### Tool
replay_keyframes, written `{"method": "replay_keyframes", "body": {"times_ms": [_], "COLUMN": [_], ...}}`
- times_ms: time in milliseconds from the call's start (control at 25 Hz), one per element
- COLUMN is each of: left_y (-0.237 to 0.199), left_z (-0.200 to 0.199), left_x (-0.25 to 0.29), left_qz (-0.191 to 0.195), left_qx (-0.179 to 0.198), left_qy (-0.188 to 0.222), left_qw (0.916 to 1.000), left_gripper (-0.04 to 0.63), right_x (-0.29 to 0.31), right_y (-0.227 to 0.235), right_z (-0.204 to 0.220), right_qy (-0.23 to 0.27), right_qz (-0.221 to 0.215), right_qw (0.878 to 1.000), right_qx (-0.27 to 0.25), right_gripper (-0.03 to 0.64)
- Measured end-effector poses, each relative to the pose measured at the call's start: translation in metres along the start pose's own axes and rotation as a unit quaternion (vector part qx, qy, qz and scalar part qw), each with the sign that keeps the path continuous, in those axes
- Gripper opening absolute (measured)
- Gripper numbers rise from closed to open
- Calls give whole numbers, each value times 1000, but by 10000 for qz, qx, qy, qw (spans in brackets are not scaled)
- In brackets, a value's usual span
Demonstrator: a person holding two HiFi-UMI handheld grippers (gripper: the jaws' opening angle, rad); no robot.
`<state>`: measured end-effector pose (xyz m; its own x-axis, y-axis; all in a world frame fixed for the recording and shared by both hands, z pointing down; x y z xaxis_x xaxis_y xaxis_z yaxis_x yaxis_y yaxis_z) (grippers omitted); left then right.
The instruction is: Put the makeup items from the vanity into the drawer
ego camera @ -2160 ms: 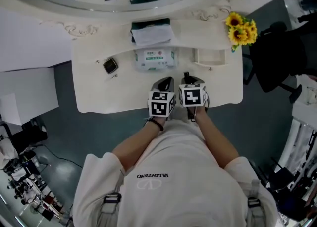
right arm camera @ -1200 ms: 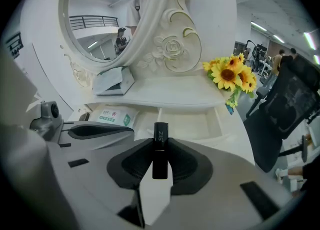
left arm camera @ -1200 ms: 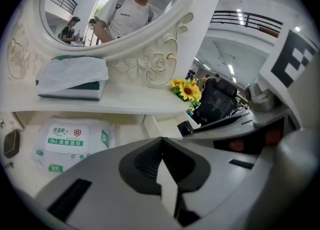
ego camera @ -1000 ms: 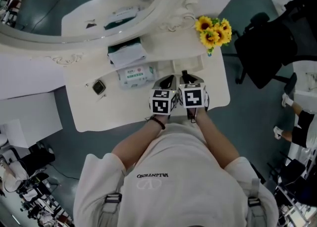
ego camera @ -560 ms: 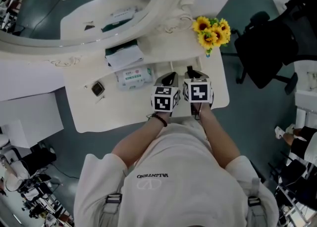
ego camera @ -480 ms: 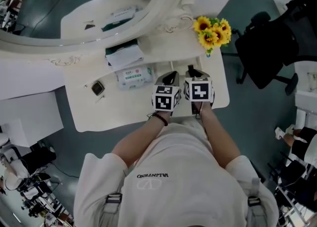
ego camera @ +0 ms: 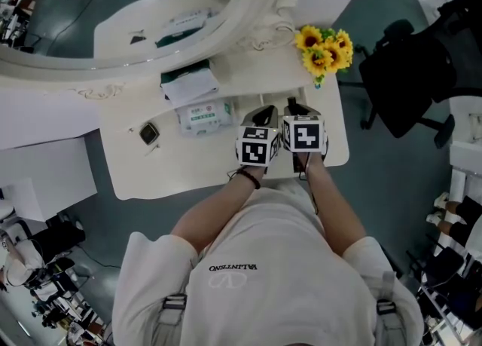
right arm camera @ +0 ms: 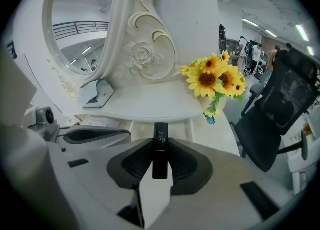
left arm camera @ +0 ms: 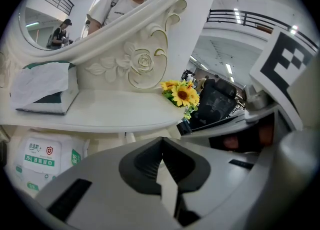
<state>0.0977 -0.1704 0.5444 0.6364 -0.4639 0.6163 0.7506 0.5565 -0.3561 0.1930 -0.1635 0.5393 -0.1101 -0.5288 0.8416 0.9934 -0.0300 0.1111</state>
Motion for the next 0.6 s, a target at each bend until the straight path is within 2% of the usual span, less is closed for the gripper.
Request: {"method": "replay_keyframes", "body": {"times_ms": [600], "left_y": [-9], "left_z": [-1], "left_x": [-1], "left_qz": [-71], "left_qx": [-111], "left_qy": [28], "left_qw": [9999], "left_gripper": [2], "right_x": [19], "right_y": [2], "right_z": [-8], "right_qy": [-180], "right_qz": [-12], "right_qw": [9997], "right_qx": [-168], "right_gripper": [103]}}
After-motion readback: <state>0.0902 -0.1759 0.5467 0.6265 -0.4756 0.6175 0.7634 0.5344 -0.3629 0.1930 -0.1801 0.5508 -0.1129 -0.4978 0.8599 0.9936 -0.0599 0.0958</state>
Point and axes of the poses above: the fingertips, and each gripper's own axes: x forward along the fingers, y to its right, z out of its underside, the point moved 6 cm from there along -x, backward along the fingers, and after that the axes turned 4 degrees about z, right-handed, at the moved point
